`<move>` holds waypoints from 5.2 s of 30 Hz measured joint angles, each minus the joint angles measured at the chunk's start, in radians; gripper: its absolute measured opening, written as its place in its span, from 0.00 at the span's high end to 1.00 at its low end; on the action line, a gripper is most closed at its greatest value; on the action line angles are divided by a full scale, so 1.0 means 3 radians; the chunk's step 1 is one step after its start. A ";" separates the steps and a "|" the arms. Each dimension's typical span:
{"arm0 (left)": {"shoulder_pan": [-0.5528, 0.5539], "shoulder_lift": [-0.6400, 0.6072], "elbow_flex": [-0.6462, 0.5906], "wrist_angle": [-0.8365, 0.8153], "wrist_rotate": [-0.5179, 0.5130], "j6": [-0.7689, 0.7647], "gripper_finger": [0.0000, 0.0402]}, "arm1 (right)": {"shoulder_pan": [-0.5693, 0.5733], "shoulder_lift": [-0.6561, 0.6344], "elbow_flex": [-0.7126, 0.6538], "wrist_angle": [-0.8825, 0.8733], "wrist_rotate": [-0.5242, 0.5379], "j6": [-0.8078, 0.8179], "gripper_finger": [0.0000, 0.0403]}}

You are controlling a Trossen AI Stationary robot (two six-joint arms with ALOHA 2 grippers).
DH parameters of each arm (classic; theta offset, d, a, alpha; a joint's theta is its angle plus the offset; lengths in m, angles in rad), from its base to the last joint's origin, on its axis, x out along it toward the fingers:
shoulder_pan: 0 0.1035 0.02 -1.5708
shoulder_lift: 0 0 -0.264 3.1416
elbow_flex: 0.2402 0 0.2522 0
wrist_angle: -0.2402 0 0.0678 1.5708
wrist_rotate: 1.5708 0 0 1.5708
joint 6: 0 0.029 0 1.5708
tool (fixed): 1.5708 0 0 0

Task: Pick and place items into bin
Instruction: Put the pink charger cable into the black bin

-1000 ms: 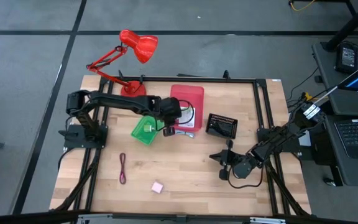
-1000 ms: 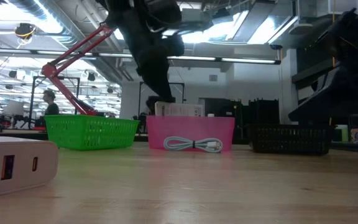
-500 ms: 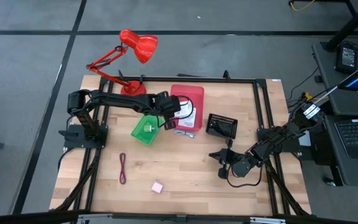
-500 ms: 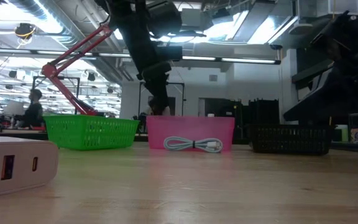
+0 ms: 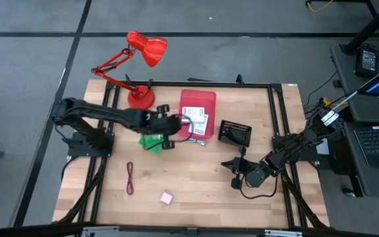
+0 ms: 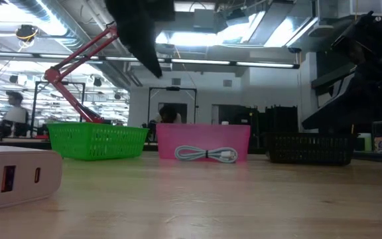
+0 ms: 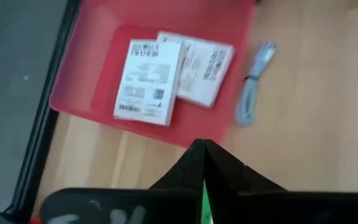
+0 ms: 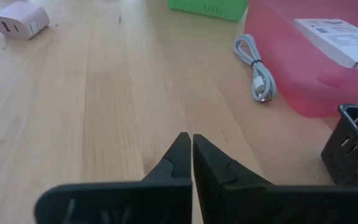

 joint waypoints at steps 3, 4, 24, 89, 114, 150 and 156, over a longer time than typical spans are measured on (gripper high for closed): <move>-0.0242 -0.0199 -0.0125 -0.0074 -0.0131 -0.0317 0.99 | 0.0000 0.0000 0.0000 0.0001 0.0000 -0.0008 1.00; -0.0327 -0.0251 -0.0168 -0.0115 -0.0182 -0.0465 0.99 | 0.0000 0.0000 0.0000 -0.0002 0.0000 -0.0006 1.00; -0.1715 -0.0396 -0.0264 -0.1122 0.0475 -0.3513 0.99 | -0.0220 0.0001 0.0000 0.0258 0.0004 -0.0691 1.00; -0.2734 0.0867 -0.0799 -0.0742 0.0989 -0.6820 0.72 | -0.0879 0.0003 0.0001 0.1251 -0.0936 -0.1750 1.00; -0.2742 0.0323 -0.0812 -0.0676 0.0264 -0.5589 0.98 | -0.0879 0.0003 0.0001 0.1247 -0.0936 -0.1736 1.00; -0.1948 -0.0404 -0.0807 0.1465 -0.0844 -0.0812 0.98 | -0.0843 0.0001 0.0279 0.1300 -0.1187 -0.1660 0.94; -0.1758 -0.0404 -0.1071 0.2261 -0.0530 -0.0251 0.98 | -0.0774 0.0001 0.0361 0.1301 -0.1202 -0.1653 0.77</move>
